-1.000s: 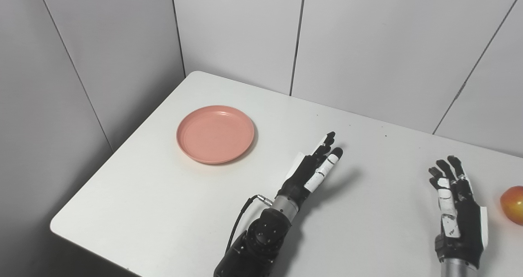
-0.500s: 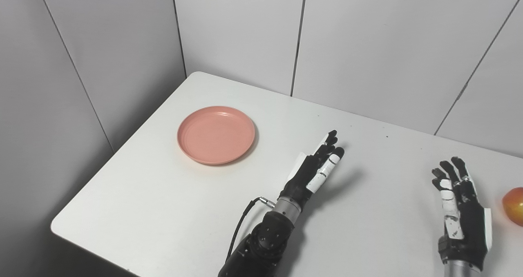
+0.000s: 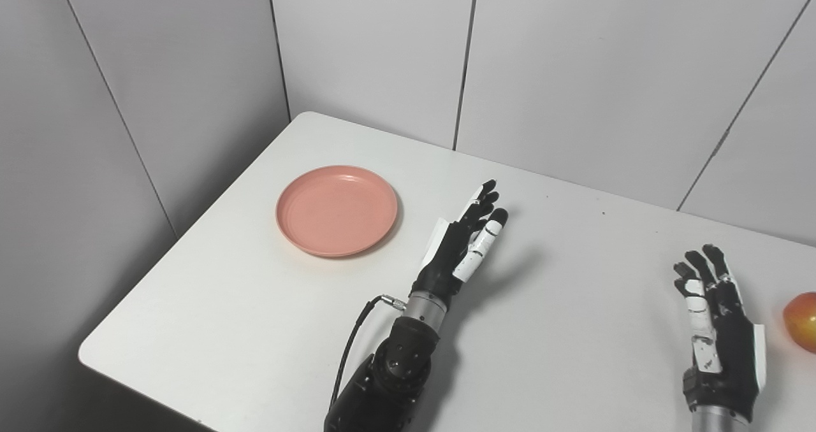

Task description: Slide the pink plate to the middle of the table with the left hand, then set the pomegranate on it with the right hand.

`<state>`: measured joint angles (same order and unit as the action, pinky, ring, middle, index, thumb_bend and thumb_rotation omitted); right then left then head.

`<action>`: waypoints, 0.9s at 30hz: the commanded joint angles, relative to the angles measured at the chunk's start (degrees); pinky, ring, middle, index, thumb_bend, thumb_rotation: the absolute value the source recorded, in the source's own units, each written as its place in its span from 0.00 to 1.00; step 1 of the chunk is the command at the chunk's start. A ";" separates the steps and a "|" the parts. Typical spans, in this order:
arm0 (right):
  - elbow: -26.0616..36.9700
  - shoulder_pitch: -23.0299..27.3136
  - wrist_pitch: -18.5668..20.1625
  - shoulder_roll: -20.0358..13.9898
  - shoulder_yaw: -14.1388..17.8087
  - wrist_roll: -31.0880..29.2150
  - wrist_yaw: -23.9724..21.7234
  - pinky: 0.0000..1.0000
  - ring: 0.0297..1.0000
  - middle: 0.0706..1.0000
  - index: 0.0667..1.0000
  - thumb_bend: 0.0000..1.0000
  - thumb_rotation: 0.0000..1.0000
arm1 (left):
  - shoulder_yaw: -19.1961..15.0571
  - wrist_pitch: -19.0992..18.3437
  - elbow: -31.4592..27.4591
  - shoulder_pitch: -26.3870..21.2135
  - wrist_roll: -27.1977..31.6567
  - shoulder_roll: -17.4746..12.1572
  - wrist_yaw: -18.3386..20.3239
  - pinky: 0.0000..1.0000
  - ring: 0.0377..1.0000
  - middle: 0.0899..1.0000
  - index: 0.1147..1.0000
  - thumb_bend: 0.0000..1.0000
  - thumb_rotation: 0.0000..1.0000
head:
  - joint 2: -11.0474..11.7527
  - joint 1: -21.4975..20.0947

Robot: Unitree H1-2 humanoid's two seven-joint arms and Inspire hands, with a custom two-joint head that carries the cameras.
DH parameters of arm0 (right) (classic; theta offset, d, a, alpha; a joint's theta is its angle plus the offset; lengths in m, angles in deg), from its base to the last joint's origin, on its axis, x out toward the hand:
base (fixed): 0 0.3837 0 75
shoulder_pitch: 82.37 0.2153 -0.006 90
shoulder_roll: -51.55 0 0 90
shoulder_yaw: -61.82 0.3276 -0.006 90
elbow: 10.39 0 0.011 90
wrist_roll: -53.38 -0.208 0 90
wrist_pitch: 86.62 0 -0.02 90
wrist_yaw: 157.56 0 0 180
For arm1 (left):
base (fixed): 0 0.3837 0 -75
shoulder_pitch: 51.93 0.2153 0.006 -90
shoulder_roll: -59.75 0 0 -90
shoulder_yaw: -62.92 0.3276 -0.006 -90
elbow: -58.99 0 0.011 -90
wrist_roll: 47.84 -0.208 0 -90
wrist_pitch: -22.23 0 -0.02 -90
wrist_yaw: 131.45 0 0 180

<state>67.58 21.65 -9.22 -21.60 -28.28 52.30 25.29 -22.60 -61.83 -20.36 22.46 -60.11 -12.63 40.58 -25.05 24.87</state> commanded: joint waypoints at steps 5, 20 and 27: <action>-1.90 -2.02 -1.58 0.66 0.17 1.41 0.85 0.87 0.84 0.85 0.87 0.55 0.75 | -1.82 0.09 -3.80 -3.29 0.82 -1.02 -0.24 0.94 0.95 0.97 0.96 0.52 1.00 | -0.25 -0.31; -3.67 -1.09 -2.59 0.95 0.16 2.07 1.18 0.88 0.84 0.85 0.88 0.53 0.77 | -7.37 -2.58 -1.95 -8.46 4.63 -1.62 -0.71 0.91 0.93 0.95 0.94 0.48 1.00 | 0.59 -1.09; -4.36 -1.00 -3.02 0.89 0.13 2.96 1.64 0.86 0.84 0.85 0.88 0.55 0.79 | -8.97 -6.55 -3.65 -9.28 5.58 -2.74 -0.07 0.91 0.93 0.95 0.94 0.47 1.00 | 0.58 -0.85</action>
<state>65.82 22.84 -9.82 -20.93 -28.24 55.06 26.66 -31.34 -68.48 -22.09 15.85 -55.07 -14.37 40.44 -24.43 24.08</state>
